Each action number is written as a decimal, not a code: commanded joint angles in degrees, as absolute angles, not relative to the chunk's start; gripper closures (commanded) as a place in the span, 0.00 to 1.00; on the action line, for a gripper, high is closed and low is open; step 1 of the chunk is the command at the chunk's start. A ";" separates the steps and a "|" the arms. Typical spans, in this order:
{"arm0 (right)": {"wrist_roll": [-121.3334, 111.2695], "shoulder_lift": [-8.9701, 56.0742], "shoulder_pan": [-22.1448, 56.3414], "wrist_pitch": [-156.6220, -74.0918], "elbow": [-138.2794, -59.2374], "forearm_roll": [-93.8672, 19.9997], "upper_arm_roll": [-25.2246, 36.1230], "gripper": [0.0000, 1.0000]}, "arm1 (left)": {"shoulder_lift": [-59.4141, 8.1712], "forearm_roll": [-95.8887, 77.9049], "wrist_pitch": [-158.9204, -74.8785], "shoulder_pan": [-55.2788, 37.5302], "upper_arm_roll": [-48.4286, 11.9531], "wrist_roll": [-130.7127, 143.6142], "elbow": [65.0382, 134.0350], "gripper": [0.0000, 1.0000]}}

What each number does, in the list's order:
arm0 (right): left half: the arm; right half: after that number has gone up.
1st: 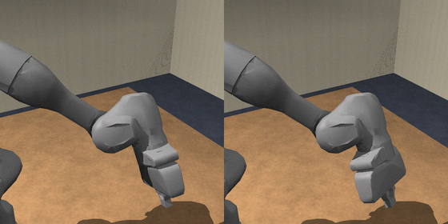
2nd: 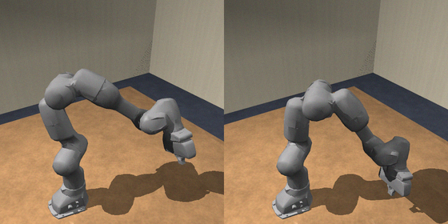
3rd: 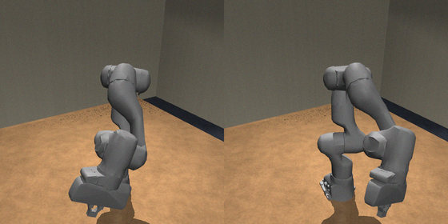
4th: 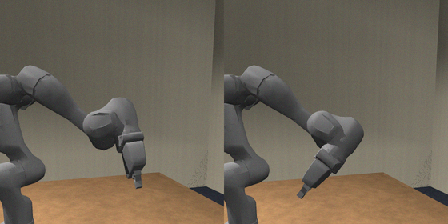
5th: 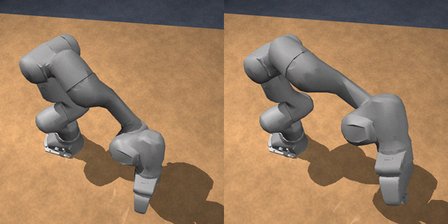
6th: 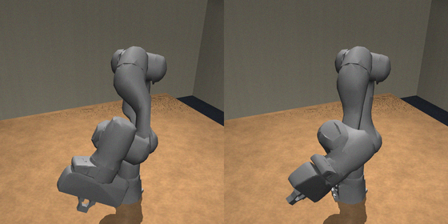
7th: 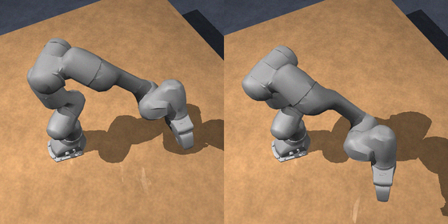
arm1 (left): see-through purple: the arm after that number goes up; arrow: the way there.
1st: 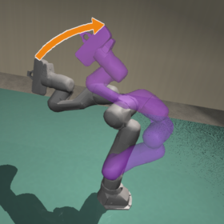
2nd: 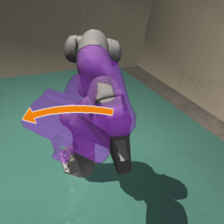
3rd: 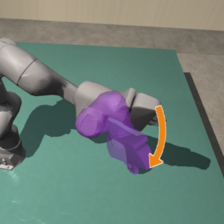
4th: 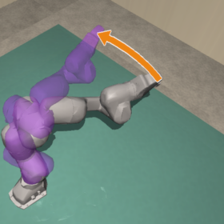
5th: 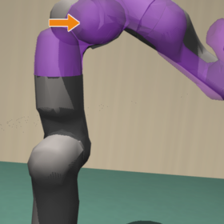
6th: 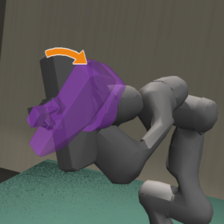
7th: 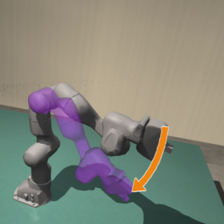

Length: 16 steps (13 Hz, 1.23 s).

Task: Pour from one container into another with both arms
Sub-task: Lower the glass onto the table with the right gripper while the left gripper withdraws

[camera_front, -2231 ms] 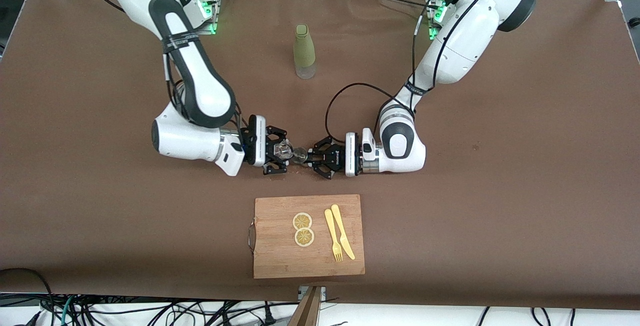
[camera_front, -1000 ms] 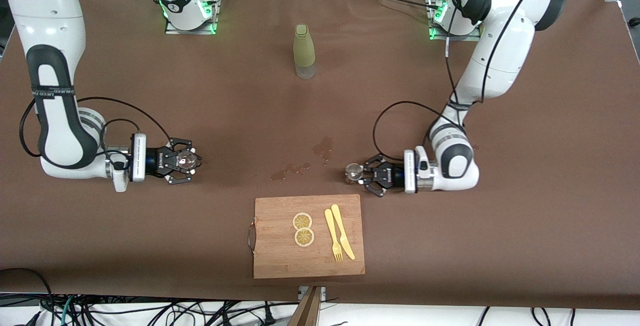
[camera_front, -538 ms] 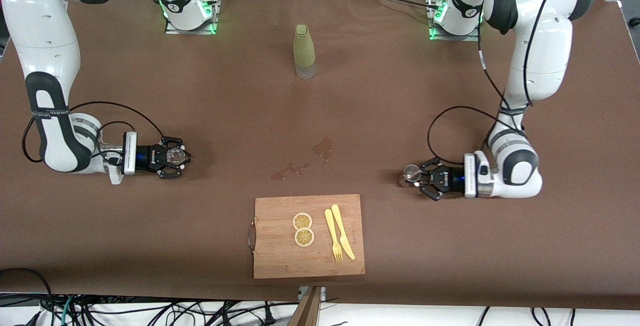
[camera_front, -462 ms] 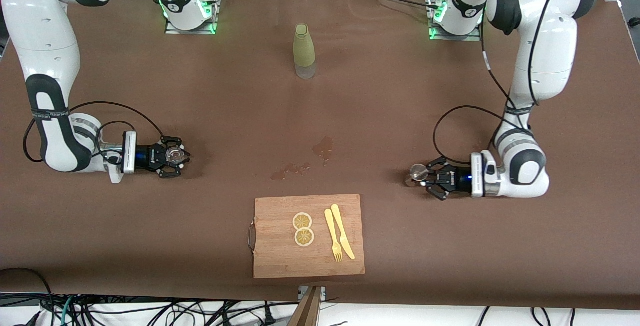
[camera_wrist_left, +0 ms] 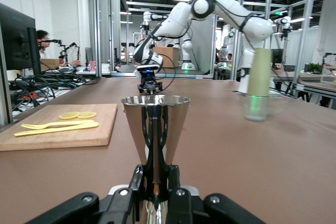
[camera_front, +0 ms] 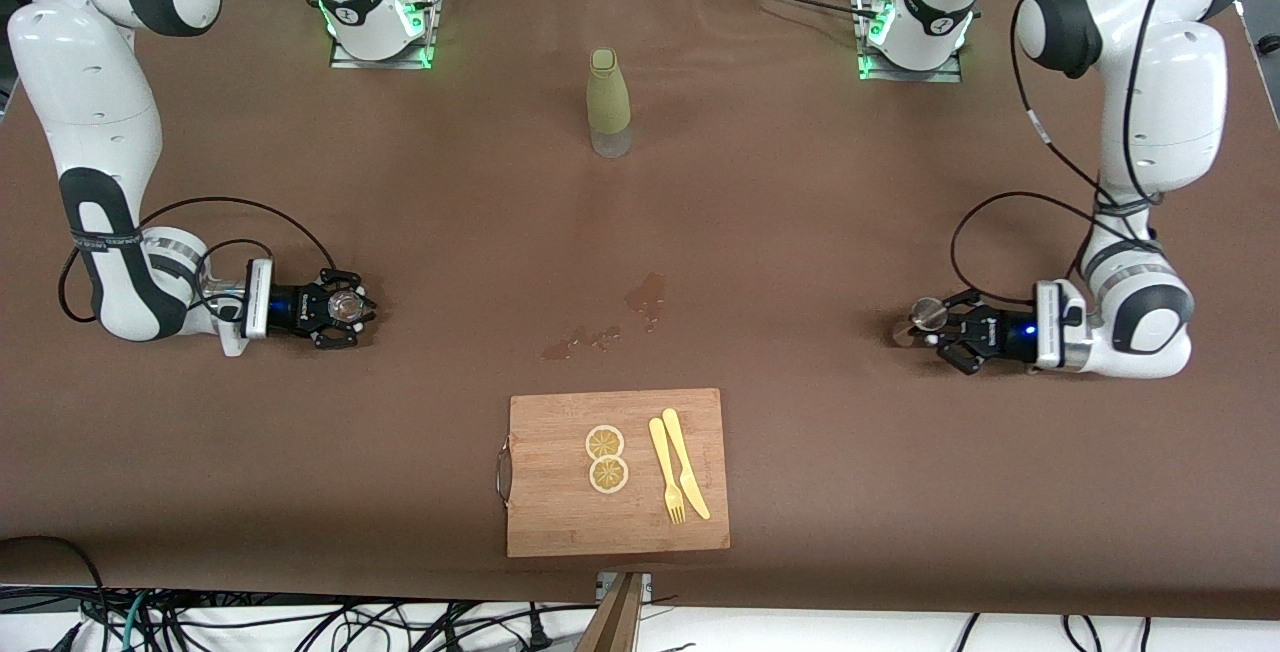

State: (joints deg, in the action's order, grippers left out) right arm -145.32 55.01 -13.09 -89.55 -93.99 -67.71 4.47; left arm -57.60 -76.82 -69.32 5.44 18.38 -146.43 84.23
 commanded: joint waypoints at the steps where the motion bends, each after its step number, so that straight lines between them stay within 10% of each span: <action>1: -145.90 55.37 -15.02 -88.15 -93.34 -68.03 3.69 0.00 | -56.42 -72.44 -66.80 7.81 18.54 -152.47 85.87 1.00; 16: -124.85 47.04 -18.19 -82.88 -90.62 -55.57 10.37 0.00 | -61.87 -62.75 -63.01 16.79 18.54 -166.99 85.87 1.00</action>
